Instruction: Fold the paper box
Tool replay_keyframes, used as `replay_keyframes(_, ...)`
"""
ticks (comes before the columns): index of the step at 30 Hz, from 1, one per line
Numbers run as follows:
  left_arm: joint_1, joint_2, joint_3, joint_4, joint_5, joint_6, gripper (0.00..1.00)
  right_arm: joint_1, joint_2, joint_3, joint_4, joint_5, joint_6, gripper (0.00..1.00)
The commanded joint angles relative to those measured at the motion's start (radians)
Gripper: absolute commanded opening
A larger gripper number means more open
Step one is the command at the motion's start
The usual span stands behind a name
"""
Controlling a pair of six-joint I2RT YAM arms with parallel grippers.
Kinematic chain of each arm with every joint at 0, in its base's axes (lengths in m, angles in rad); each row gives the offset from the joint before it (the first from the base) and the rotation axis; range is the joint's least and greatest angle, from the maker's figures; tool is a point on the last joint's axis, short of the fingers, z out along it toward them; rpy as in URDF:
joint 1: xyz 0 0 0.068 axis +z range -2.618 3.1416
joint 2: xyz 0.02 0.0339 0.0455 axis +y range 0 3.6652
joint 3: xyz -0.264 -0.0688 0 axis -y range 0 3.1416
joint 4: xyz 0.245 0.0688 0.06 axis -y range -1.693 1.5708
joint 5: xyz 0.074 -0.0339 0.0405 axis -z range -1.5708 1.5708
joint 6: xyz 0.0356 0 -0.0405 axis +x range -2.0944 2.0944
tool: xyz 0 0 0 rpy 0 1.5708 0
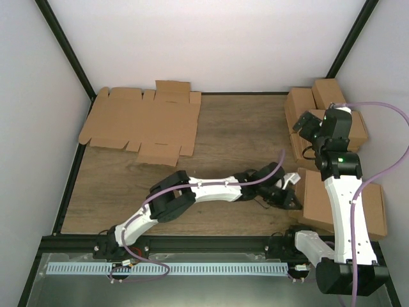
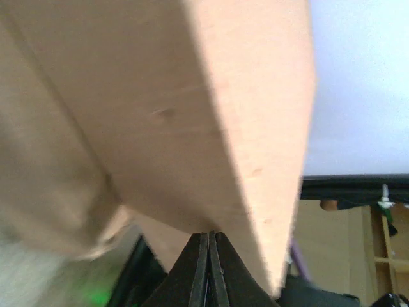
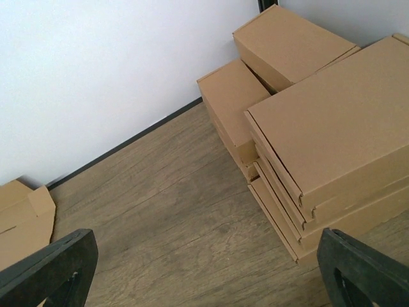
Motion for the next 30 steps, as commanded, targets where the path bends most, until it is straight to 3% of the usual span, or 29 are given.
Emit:
replay_keyframes(1, -0.023, 0.053, 0.114, 0.035, 0.038, -0.021, 0.04, 0.015, -0.011, 0.042, 0.031, -0.025, -0.07, 0.97)
replay_keyframes(4, -0.016, 0.031, 0.099, 0.021, 0.013, 0.017, 0.04, 0.018, -0.028, 0.008, 0.076, -0.102, -0.112, 0.97)
replay_keyframes(7, 0.001, -0.087, -0.002, -0.02, -0.106, 0.096, 0.05, 0.018, -0.035, -0.024, 0.123, -0.196, -0.124, 1.0)
replay_keyframes(12, 0.088, -0.31, -0.236, -0.069, -0.263, 0.17, 0.17, 0.028, -0.036, -0.091, 0.217, -0.304, -0.1, 1.0)
replay_keyframes(15, 0.17, -0.46, -0.384, -0.09, -0.363, 0.213, 0.33, 0.064, -0.034, -0.146, 0.302, -0.337, -0.094, 1.0)
replay_keyframes(19, 0.3, -0.675, -0.522, -0.193, -0.555, 0.312, 0.75, 0.21, -0.016, -0.236, 0.447, -0.23, -0.1, 1.0)
replay_keyframes(22, 0.403, -0.839, -0.619, -0.234, -0.717, 0.396, 0.95, 0.314, 0.022, -0.31, 0.582, -0.184, -0.147, 1.0)
replay_keyframes(23, 0.434, -0.896, -0.657, -0.228, -0.764, 0.431, 0.99, 0.343, 0.033, -0.336, 0.631, -0.156, -0.169, 1.0)
replay_keyframes(26, 0.494, -1.02, -0.743, -0.208, -0.936, 0.562, 1.0, 0.387, 0.064, -0.412, 0.798, -0.194, -0.294, 1.0)
replay_keyframes(30, 0.541, -1.137, -0.922, -0.019, -1.184, 0.723, 1.0, 0.389, 0.081, -0.578, 1.068, -0.225, -0.406, 1.0)
